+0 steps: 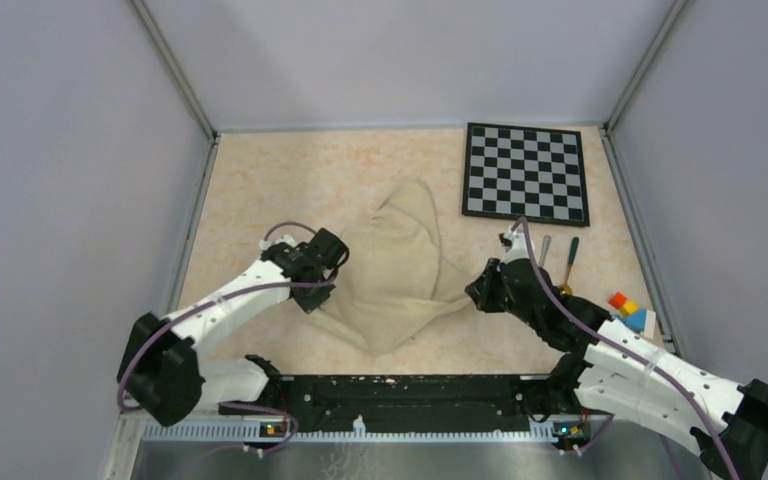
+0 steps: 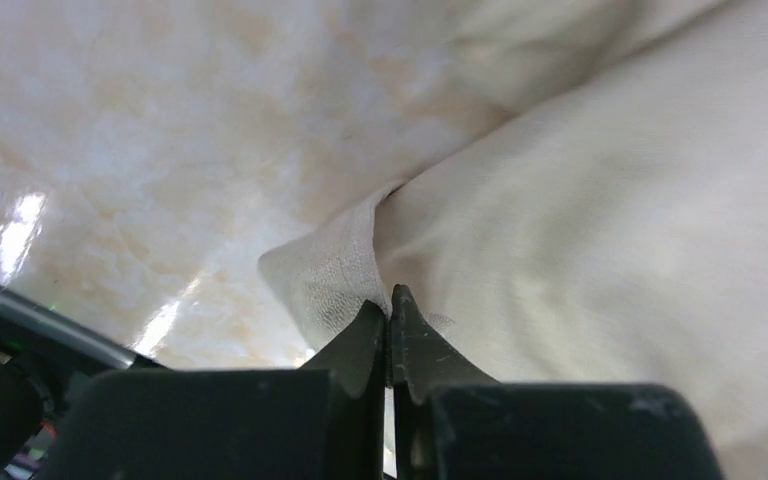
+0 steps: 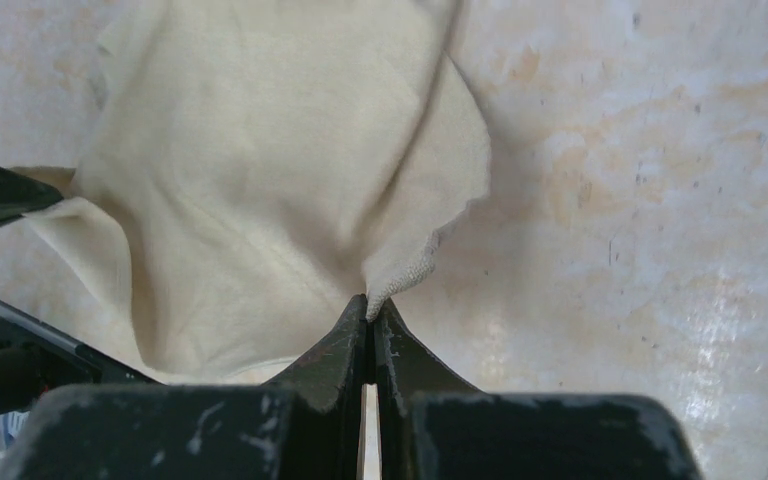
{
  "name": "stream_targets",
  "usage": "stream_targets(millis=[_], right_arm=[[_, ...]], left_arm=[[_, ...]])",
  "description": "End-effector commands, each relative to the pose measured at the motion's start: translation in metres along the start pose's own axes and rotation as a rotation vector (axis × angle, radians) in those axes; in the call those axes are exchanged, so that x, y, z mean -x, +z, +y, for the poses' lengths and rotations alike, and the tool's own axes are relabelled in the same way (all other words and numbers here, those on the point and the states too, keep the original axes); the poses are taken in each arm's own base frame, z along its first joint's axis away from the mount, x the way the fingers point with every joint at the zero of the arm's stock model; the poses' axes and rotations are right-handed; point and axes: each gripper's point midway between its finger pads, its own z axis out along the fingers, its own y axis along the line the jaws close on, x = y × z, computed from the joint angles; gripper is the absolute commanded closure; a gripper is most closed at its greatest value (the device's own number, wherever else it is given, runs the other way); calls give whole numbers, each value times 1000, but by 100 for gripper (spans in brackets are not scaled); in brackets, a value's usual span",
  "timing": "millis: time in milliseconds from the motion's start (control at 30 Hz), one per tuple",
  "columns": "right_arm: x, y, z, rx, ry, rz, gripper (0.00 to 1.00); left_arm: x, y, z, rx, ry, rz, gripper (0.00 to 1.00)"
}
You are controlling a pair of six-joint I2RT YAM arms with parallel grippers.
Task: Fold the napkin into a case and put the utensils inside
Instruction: Pick up the crumpled napkin from the center of the board, then flatten out the crumpled napkin at the center of the board.
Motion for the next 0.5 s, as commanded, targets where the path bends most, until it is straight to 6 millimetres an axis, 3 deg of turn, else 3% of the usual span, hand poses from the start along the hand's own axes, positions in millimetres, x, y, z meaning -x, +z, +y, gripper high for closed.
stream_targets(millis=[0, 133, 200, 267, 367, 467], right_arm=[[82, -29, 39, 53, -94, -185, 100], [146, -76, 85, 194, -229, -333, 100], [175, -109, 117, 318, -286, -412, 100], [200, -147, 147, 456, -325, -496, 100], [229, -216, 191, 701, -369, -639, 100], [249, -262, 214, 840, -365, -733, 100]], left_arm=[[70, -95, -42, -328, 36, -224, 100], [126, -231, -55, -780, 89, -483, 100], [147, -325, -53, -1119, 105, -682, 100], [154, -396, -28, -1352, 111, -843, 100], [157, -470, 16, -1556, 129, -1034, 100], [159, -515, 44, -1653, 135, -1140, 100]])
